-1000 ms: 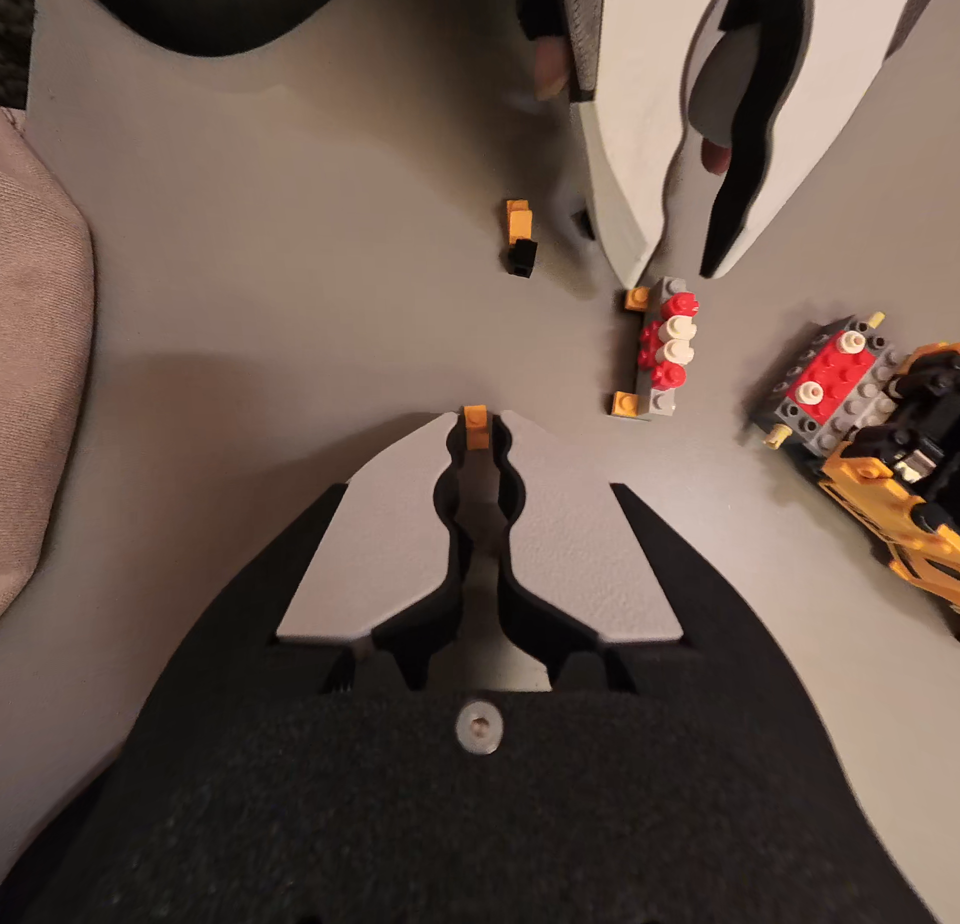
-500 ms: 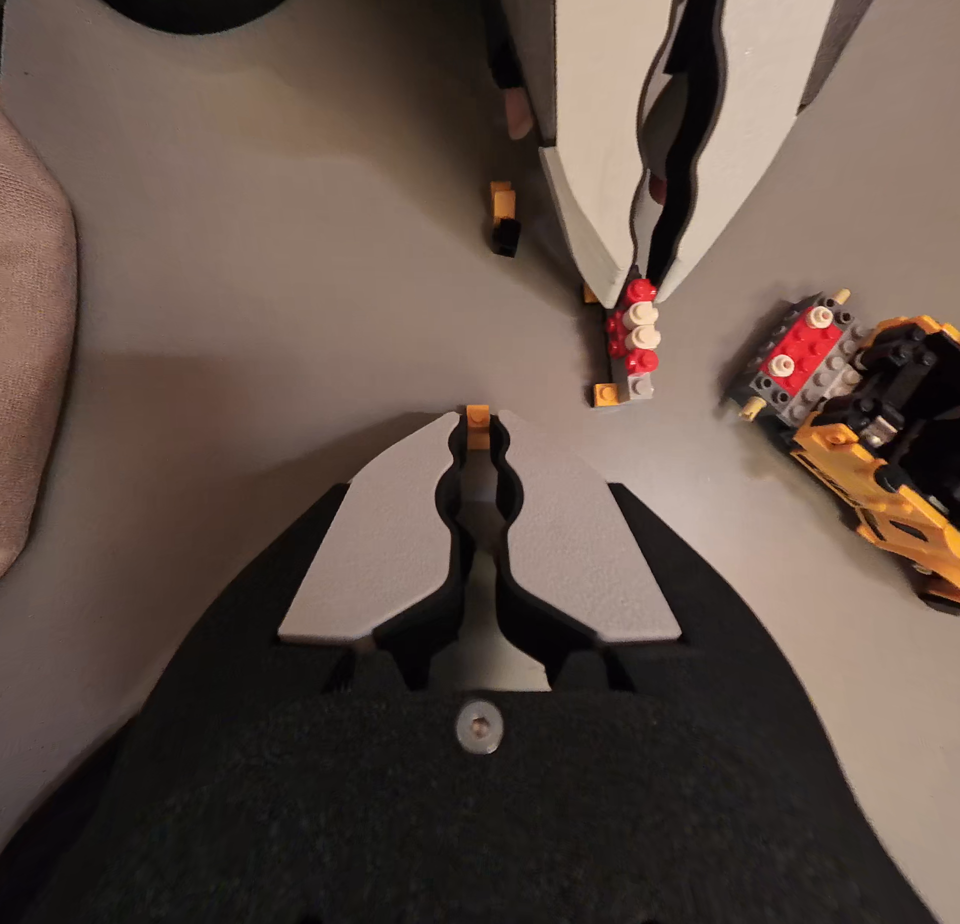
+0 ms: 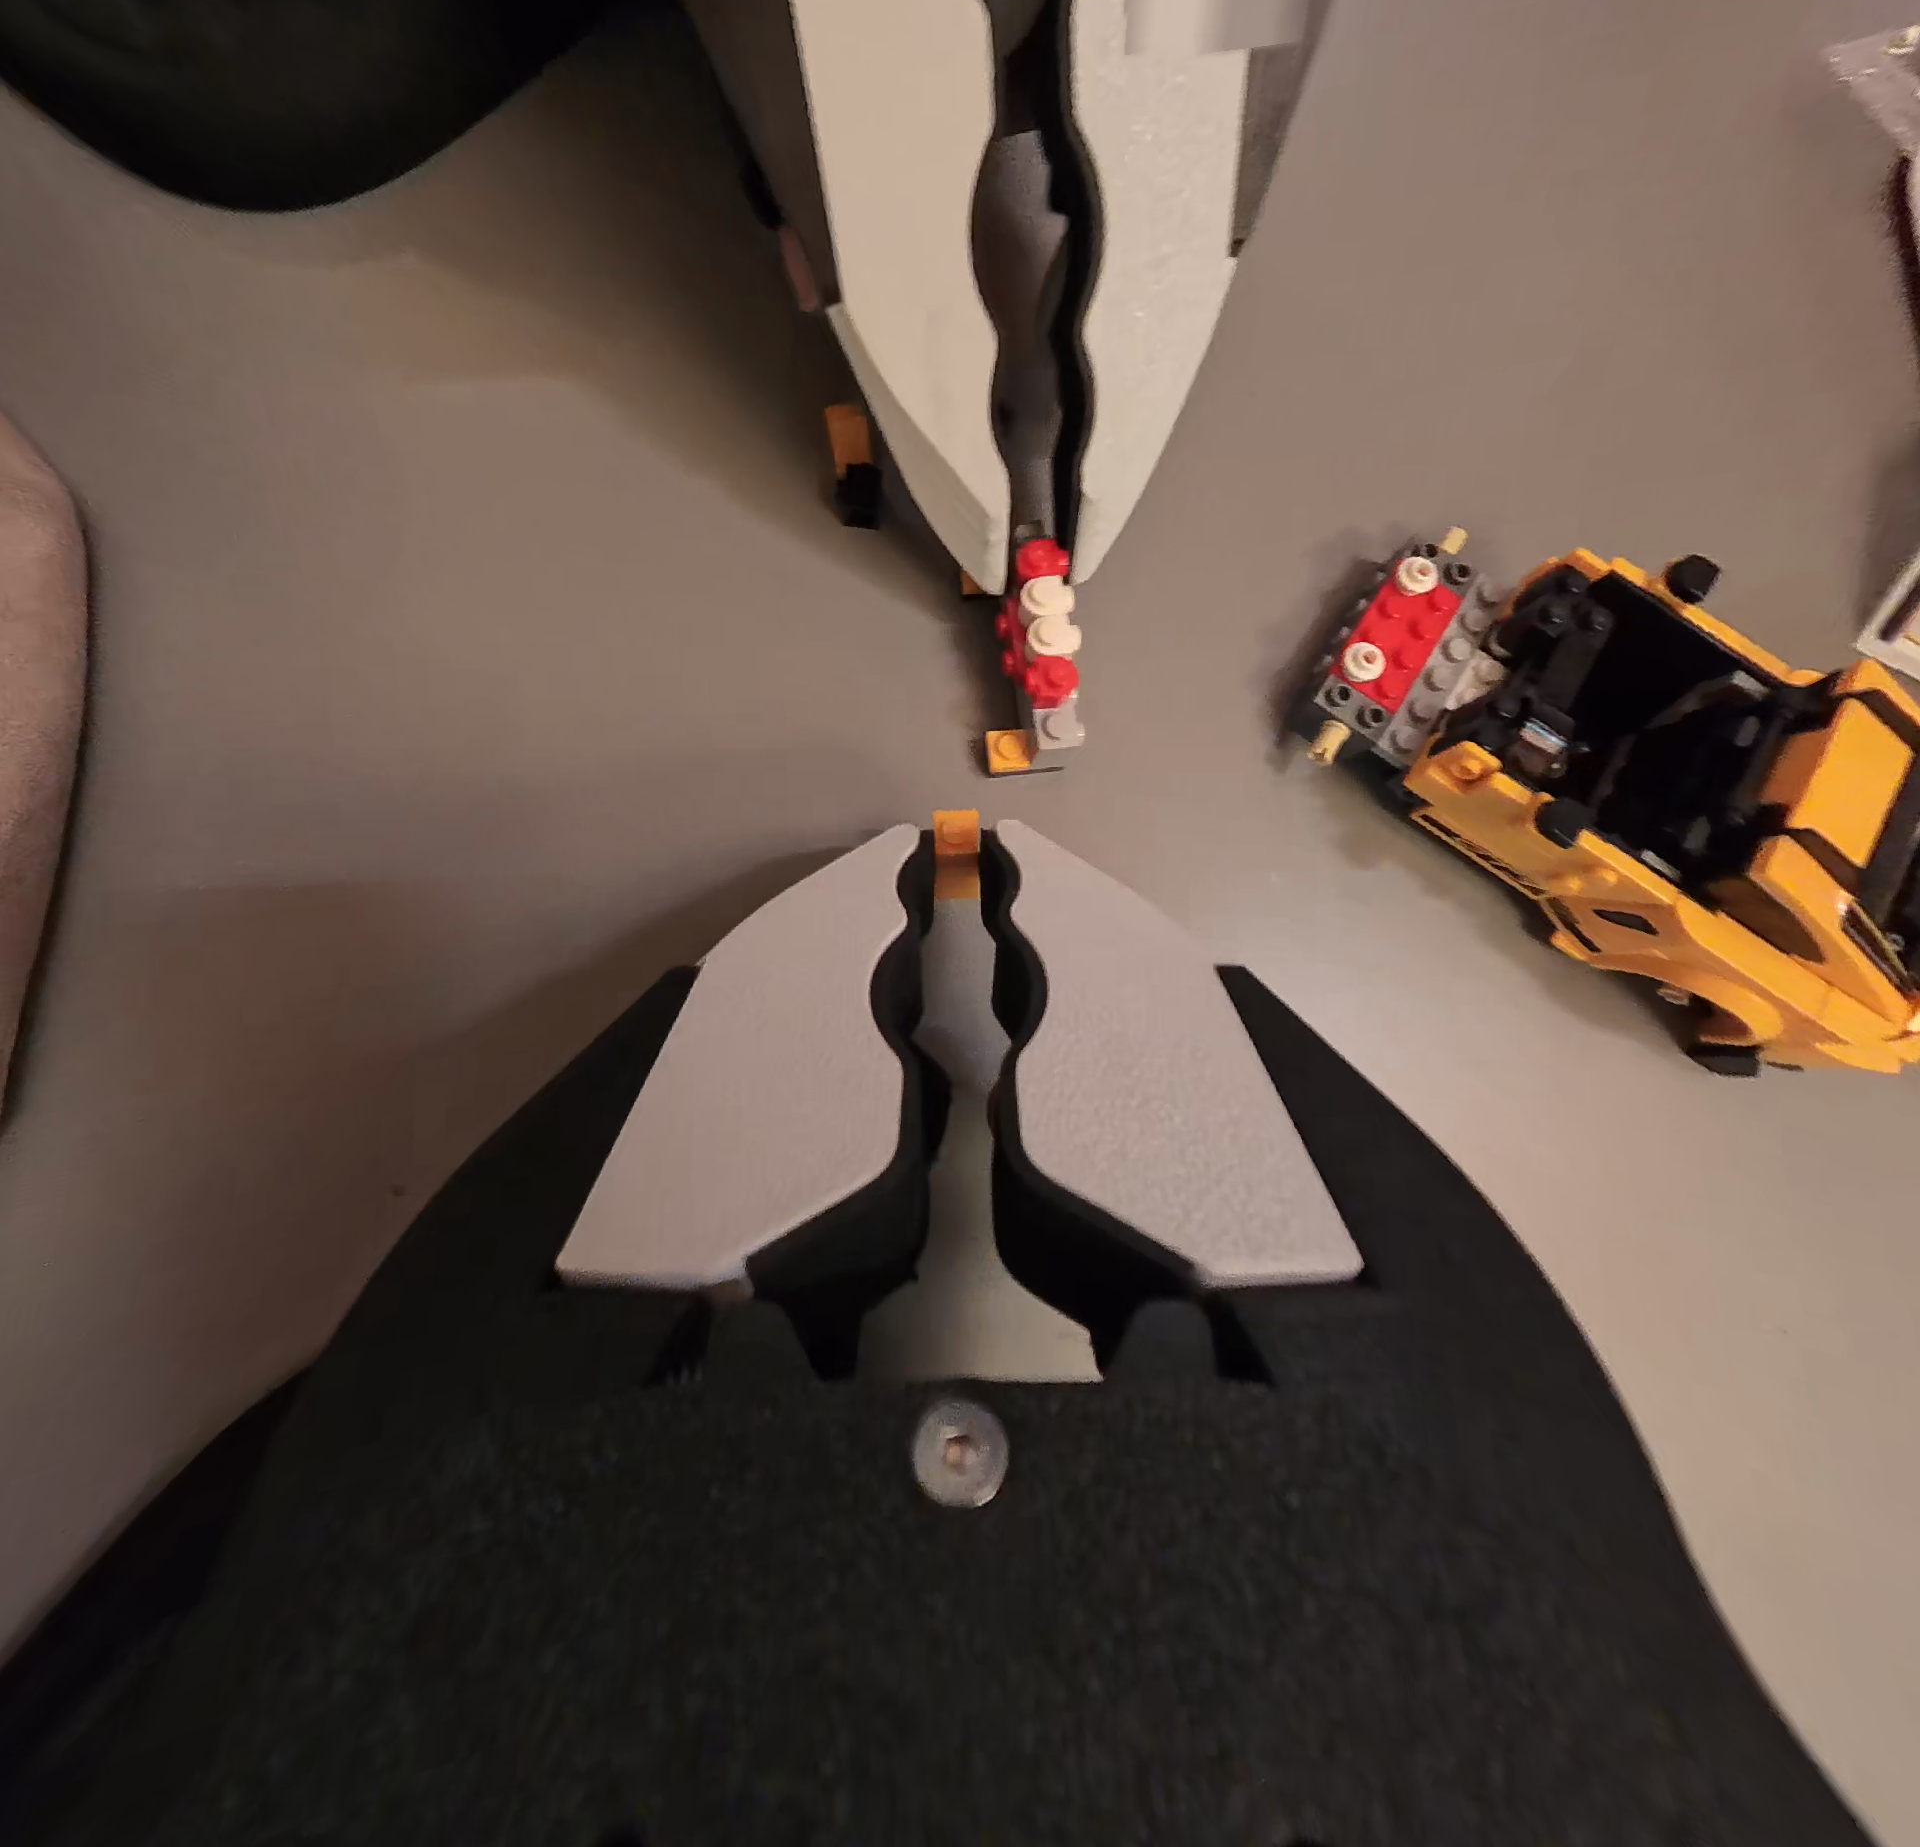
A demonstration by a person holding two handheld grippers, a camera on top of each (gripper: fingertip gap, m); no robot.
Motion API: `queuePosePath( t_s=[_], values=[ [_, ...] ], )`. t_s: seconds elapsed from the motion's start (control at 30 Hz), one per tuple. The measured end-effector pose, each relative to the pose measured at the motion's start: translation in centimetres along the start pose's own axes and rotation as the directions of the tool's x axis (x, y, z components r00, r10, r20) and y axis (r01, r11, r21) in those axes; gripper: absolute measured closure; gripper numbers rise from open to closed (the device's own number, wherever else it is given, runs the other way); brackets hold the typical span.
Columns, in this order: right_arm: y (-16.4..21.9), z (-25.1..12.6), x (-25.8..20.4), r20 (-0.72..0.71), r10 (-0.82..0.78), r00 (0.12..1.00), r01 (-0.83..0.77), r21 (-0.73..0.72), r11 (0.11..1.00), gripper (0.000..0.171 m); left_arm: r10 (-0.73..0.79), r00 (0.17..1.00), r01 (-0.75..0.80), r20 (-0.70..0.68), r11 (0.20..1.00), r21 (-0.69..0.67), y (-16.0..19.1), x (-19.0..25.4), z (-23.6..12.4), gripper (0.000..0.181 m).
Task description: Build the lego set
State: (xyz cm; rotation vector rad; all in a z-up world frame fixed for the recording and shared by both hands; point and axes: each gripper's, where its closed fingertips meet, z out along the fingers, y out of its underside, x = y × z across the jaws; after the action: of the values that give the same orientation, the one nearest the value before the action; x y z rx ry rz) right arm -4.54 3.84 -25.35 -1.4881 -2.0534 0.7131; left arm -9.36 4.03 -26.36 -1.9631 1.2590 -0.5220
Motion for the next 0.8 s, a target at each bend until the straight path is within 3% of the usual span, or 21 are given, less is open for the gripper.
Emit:
queuePosePath(
  t_s=[0.33, 0.8],
  values=[
    [-0.1, -0.1, 0.8, -0.016, 0.067, 0.998, -0.066, 0.025, 0.997, 0.164, 0.005, 1.0, -0.005, -0.007, 1.0, 0.0, 0.0, 0.2, -0.1, 0.164],
    [-0.1, 0.0, 1.3, -0.033, 0.083, 0.996, -0.082, 0.036, 0.996, 0.164, 0.006, 1.0, -0.006, -0.001, 1.0, -0.007, 0.1, 0.1, 0.0, 0.169]
  ],
)
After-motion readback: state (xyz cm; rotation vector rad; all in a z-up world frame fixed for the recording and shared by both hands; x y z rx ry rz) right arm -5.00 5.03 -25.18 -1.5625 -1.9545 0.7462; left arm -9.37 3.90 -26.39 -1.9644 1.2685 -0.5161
